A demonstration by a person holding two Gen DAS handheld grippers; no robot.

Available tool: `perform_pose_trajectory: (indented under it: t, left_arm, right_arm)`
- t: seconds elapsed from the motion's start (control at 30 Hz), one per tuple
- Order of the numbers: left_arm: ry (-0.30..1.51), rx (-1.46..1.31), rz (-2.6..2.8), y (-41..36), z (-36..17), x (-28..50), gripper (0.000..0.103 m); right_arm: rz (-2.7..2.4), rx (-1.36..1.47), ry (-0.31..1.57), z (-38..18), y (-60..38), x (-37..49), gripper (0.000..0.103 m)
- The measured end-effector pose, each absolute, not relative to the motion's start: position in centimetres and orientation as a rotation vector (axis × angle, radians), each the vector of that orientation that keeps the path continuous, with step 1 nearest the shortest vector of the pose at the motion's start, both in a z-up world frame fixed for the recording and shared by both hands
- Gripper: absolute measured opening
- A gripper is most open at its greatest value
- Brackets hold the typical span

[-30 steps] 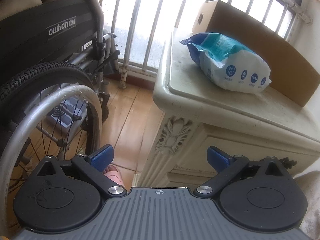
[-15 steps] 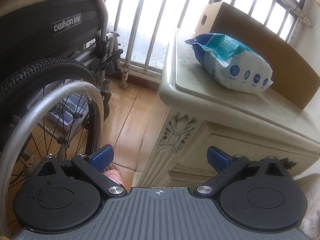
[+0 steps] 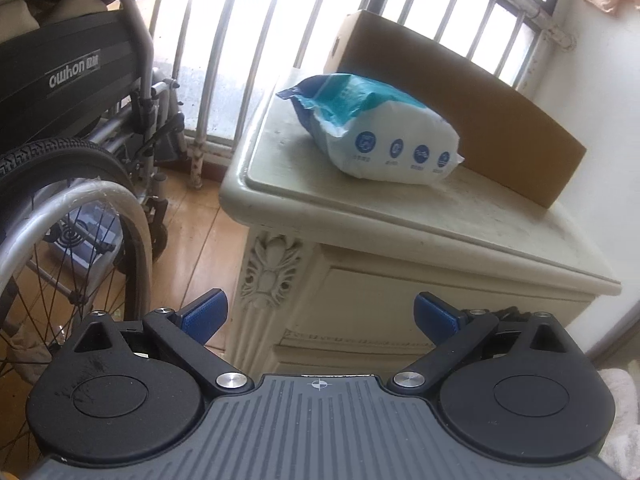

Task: Organize objects
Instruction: 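Swing the held toothpaste tube with the right gripper toward the cardboard box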

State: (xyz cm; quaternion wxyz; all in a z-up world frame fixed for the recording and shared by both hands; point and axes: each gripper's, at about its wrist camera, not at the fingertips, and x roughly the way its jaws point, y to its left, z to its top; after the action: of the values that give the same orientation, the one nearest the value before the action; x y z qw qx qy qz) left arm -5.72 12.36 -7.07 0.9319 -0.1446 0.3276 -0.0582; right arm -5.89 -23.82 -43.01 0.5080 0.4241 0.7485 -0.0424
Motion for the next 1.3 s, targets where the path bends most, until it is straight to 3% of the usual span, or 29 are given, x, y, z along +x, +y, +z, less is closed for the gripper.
perform_pose_trajectory:
  t: [0.3,0.63,0.9,1.3]
  left_arm:
    - [0.673,-0.285,-0.201,10.8,-6.1,-7.3,0.1]
    - [0.621,-0.334,-0.272,9.9,-4.1,-10.7,0.1]
    - [0.534,-0.352,-0.319,8.5,-1.0,-13.7,0.1]
    - [0.41,-0.315,-0.431,5.5,5.0,-15.0,0.102]
  right_arm:
    - [0.197,1.084,1.741,-34.3,-28.1,-2.3,0.028]
    - [0.545,0.931,1.607,-19.3,-24.2,-4.3,0.028]
    - [0.756,0.814,1.366,-9.0,-24.3,-9.5,0.028]
    - [0.899,0.736,1.011,-0.3,-25.0,-9.9,0.028]
